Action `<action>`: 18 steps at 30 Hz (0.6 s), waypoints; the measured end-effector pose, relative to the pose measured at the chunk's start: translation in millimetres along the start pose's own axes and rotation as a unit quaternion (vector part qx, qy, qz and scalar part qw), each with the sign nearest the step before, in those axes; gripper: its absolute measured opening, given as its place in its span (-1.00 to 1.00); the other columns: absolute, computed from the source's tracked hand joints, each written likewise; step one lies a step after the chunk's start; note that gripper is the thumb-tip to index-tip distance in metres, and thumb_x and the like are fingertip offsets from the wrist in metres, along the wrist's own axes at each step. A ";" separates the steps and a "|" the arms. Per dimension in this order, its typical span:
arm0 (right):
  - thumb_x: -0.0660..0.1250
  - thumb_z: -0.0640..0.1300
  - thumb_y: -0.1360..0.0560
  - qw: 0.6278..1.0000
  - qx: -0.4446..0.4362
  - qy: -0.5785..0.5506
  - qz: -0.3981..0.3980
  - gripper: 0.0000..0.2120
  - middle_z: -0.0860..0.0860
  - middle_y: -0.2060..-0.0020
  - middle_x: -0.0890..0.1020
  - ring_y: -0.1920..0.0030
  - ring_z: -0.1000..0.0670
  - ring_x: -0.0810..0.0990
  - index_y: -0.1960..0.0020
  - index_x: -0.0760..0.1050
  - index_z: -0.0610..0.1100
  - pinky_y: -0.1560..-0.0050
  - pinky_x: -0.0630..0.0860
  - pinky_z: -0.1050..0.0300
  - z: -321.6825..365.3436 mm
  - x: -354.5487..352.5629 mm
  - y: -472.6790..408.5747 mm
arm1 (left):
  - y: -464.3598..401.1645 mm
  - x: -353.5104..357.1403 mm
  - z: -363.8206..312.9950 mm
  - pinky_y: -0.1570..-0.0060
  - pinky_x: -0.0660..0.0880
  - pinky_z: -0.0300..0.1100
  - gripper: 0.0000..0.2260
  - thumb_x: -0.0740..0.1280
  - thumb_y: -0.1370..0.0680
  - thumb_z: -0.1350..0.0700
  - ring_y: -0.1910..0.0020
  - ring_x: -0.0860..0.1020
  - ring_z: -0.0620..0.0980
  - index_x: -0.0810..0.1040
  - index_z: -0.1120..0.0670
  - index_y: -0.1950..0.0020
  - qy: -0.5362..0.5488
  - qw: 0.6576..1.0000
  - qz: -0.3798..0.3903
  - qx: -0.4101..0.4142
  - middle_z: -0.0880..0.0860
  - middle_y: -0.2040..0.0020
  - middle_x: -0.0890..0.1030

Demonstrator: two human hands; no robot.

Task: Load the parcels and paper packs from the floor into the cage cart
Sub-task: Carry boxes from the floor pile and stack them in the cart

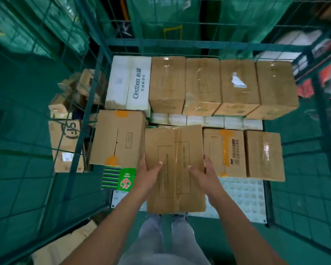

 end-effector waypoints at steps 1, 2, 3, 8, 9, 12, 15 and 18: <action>0.40 0.07 -0.59 1.000 0.009 0.006 0.006 -0.26 0.14 -0.37 0.41 -0.28 0.01 0.44 -0.63 0.06 0.19 -0.44 0.41 -0.21 -3.1 4.9 -10.7 | -9.0 -1.9 4.9 -0.44 0.35 -0.02 -0.33 0.41 -0.62 0.01 -0.43 0.39 -0.01 0.15 -0.11 -0.65 -0.008 1.000 -0.009 0.000 -0.02 -0.50 0.37; 0.40 0.07 -0.60 1.000 0.018 0.017 0.009 -0.27 0.15 -0.35 0.40 -0.28 0.00 0.44 -0.63 0.07 0.17 -0.44 0.41 -0.22 -6.8 8.4 -18.2 | -15.6 -3.4 11.0 -0.46 0.33 0.00 -0.31 0.41 -0.61 -0.02 -0.47 0.37 0.04 0.13 -0.12 -0.65 -0.018 1.000 -0.017 -0.011 0.00 -0.52 0.34; 0.40 0.09 -0.59 0.999 0.026 0.023 0.011 -0.29 0.14 -0.37 0.41 -0.30 -0.02 0.44 -0.62 0.09 0.16 -0.44 0.41 -0.24 -12.6 13.3 -31.0 | -27.3 -4.1 20.3 -0.49 0.31 0.03 -0.28 0.42 -0.60 -0.05 -0.51 0.35 0.09 0.10 -0.12 -0.67 -0.026 0.999 -0.022 -0.027 0.03 -0.55 0.30; 0.40 -0.01 -0.61 0.998 0.055 0.017 0.012 -0.33 0.07 -0.35 0.47 -0.21 0.00 0.43 -0.60 0.12 0.18 -0.26 0.42 -0.02 -20.8 31.6 -75.0 | -81.0 2.4 37.4 -0.53 0.28 0.15 -0.19 0.44 -0.57 -0.09 -0.54 0.31 0.10 0.02 -0.15 -0.68 -0.042 0.998 -0.008 -0.050 0.01 -0.60 0.27; 0.38 -0.03 -0.62 0.998 0.061 0.015 0.011 -0.35 0.11 -0.27 0.47 -0.17 0.02 0.41 -0.57 0.12 0.21 -0.20 0.38 0.04 -20.6 34.5 -87.4 | -95.3 3.0 37.1 -0.53 0.29 0.11 -0.19 0.45 -0.57 -0.06 -0.53 0.34 0.06 0.03 -0.15 -0.67 -0.038 0.998 -0.005 -0.044 -0.03 -0.59 0.30; 0.39 -0.03 -0.61 0.998 0.055 0.022 0.000 -0.31 0.23 -0.14 0.49 -0.14 0.04 0.47 -0.59 0.10 0.24 -0.19 0.40 0.06 -3.1 43.4 -120.7 | -137.1 1.4 23.9 -0.54 0.28 0.11 -0.18 0.44 -0.56 -0.09 -0.54 0.33 0.03 -0.01 -0.21 -0.66 -0.055 0.998 0.008 -0.016 -0.07 -0.59 0.31; 0.39 -0.08 -0.60 0.999 0.024 0.029 -0.019 -0.38 0.19 -0.14 0.60 -0.09 0.07 0.60 -0.52 0.17 0.22 -0.28 0.52 -0.05 12.1 53.5 -172.5 | -183.3 0.6 5.6 -0.54 0.25 0.04 -0.20 0.42 -0.58 -0.05 -0.54 0.31 -0.01 -0.03 -0.20 -0.67 -0.073 0.997 0.014 0.031 -0.08 -0.61 0.26; 0.35 -0.04 -0.62 0.999 0.029 0.021 -0.017 -0.25 0.11 -0.23 0.59 -0.06 0.05 0.60 -0.65 -0.01 0.17 -0.19 0.52 0.03 16.5 72.0 -221.3 | -219.8 1.8 -1.2 -0.51 0.23 -0.05 -0.27 0.38 -0.60 -0.05 -0.55 0.25 -0.03 0.04 -0.14 -0.66 -0.156 0.983 0.001 0.099 -0.08 -0.63 0.16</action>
Point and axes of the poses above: each hand's wrist, its own y-axis away from the middle knuckle, its own x-axis out of the palm, z = x × y, the point moved 9 cm from there along -y, towards the middle knuckle
